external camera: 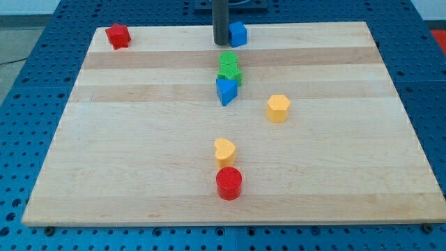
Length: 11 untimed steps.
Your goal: Place arm at the bottom centre
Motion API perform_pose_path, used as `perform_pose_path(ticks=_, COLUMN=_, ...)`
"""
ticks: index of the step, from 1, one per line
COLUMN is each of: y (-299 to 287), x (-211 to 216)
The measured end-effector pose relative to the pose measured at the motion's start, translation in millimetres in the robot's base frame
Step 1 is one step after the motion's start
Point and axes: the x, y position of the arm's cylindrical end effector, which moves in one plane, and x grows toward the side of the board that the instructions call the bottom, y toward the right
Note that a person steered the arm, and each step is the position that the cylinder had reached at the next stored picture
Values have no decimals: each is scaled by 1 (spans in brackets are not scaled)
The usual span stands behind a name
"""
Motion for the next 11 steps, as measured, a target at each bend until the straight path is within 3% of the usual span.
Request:
perform_pose_path(ticks=2, y=-13, x=-4)
perform_pose_path(ticks=3, y=-76, x=38)
perform_pose_path(ticks=4, y=-125, x=156)
perform_pose_path(ticks=5, y=-134, x=273)
perform_pose_path(ticks=7, y=-41, x=358)
perform_pose_path(ticks=8, y=79, x=362)
perform_pose_path(ticks=9, y=127, x=337)
perform_pose_path(ticks=10, y=92, x=356)
perform_pose_path(ticks=11, y=9, x=348)
